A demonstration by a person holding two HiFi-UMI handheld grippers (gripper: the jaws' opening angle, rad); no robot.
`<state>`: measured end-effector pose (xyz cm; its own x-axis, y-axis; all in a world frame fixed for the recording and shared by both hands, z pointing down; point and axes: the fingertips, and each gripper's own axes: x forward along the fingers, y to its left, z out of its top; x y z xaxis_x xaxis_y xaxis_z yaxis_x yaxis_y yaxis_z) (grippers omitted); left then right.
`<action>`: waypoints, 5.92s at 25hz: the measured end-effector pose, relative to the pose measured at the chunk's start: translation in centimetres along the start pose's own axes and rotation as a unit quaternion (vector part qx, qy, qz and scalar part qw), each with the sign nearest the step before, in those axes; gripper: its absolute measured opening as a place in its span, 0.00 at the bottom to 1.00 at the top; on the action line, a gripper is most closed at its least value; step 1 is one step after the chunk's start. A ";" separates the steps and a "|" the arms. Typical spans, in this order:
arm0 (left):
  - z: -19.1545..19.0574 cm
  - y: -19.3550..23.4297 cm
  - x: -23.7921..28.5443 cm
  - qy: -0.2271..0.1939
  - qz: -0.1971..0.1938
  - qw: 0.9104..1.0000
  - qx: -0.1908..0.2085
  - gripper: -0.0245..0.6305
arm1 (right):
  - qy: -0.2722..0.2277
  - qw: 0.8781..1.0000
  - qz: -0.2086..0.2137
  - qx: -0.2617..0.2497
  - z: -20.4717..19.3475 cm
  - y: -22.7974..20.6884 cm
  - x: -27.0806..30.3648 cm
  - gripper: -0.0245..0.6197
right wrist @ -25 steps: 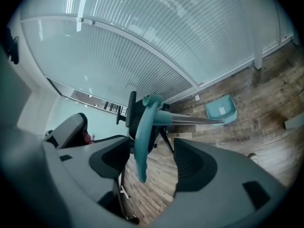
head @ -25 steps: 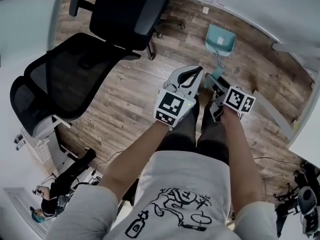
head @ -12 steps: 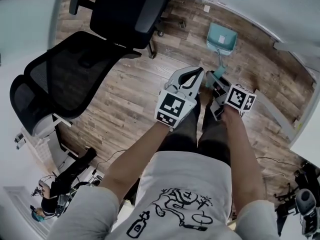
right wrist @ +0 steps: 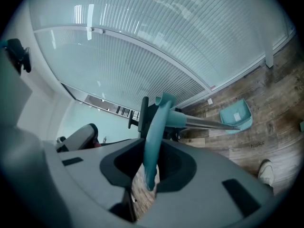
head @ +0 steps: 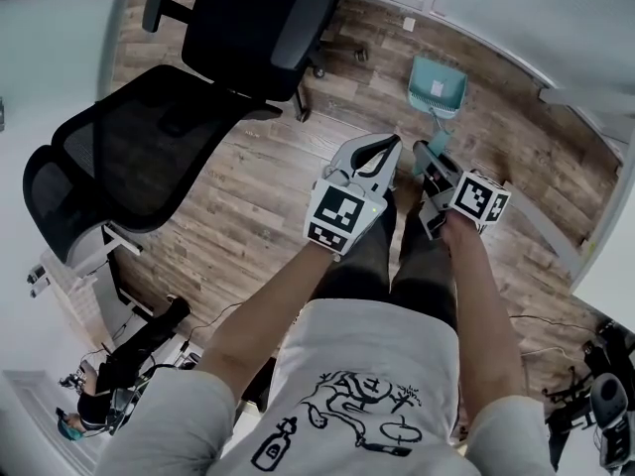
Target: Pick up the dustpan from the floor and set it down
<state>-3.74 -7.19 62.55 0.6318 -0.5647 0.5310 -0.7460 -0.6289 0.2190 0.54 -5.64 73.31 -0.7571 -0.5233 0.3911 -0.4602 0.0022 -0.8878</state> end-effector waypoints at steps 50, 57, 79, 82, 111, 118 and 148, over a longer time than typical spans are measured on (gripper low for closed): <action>21.3 -6.6 -11.3 -0.166 0.001 0.985 0.040 0.03 | -0.065 0.981 0.121 -0.135 8.5 27.0 -19.8 0.16; 23.9 -6.6 -13.0 -0.191 0.017 0.981 0.038 0.03 | -0.060 0.978 0.130 -0.150 8.7 29.3 -22.9 0.16; 24.9 -7.6 -13.2 -0.196 0.015 0.980 0.039 0.03 | -0.052 0.973 0.141 -0.175 10.3 30.5 -24.7 0.17; 24.5 -7.7 -13.1 -0.192 0.015 0.981 0.037 0.04 | -0.047 0.974 0.139 -0.174 10.1 30.2 -24.5 0.17; 16.6 -6.6 -9.5 -0.117 0.006 0.993 0.023 0.03 | -0.029 0.986 0.119 -0.109 8.6 18.9 -17.2 0.16; 14.2 -6.4 -7.6 -0.100 0.002 0.995 0.017 0.03 | -0.025 0.989 0.103 -0.102 7.6 14.7 -15.6 0.16; 5.6 -2.3 -1.6 -0.053 0.022 0.998 -0.003 0.03 | -0.011 0.994 0.090 -0.057 6.4 2.5 -7.5 0.15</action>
<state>-1.86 -7.81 56.63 0.6169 -0.6458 0.4498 -0.7747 -0.5990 0.2025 8.07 -7.20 66.61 -0.8223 -0.5242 0.2214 -0.3685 0.1940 -0.9092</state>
